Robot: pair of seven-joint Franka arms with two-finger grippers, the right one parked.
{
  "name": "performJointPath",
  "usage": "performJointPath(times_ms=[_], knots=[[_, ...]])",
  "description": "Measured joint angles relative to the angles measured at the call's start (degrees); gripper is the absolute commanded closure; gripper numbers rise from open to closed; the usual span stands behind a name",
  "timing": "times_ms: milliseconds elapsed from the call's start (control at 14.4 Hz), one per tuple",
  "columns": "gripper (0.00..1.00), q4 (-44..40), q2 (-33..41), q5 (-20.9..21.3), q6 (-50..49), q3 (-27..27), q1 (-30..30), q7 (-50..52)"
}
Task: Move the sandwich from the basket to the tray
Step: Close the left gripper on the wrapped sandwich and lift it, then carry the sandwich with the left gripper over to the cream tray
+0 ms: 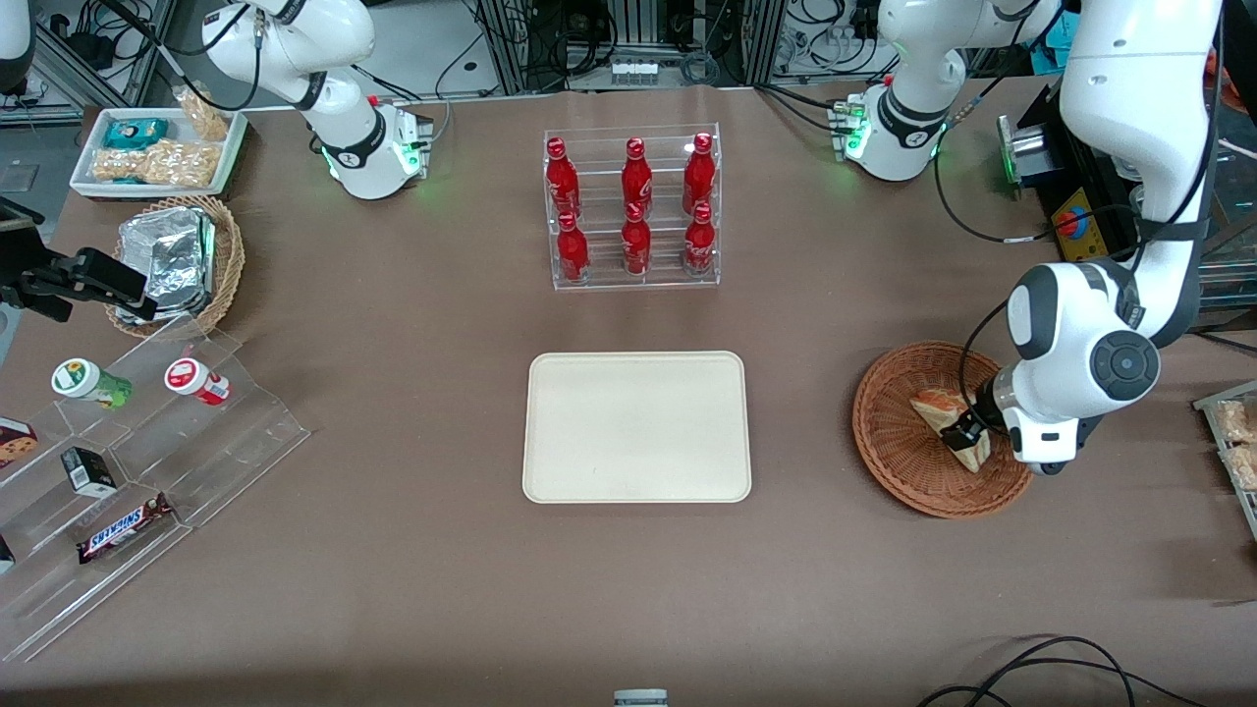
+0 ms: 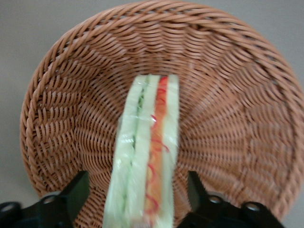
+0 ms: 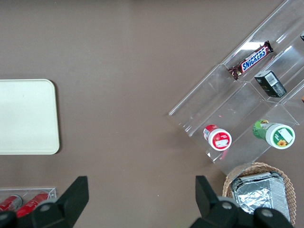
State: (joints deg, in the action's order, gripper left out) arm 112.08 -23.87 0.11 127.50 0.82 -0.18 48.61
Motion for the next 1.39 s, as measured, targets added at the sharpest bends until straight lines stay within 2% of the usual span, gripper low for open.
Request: performJointPath(times_ms=[208,417,625,833,972,1389], knots=[[0.91,-0.5,-0.2,0.0,-2.8,0.1,0.2,0.8],[0.93,-4.8,1.0,0.0,-11.1,0.6,-0.2,1.1],[0.91,-7.9,2.4,-0.1,-14.7,2.2,-3.0,-1.1],[0.96,-9.8,1.9,-1.4,-13.4,7.7,-4.2,-13.4],[1.0,-13.3,-0.4,-1.5,-12.8,11.6,-5.6,-15.1],[1.0,-25.0,-12.3,-0.8,-5.2,13.0,-20.8,-7.2]])
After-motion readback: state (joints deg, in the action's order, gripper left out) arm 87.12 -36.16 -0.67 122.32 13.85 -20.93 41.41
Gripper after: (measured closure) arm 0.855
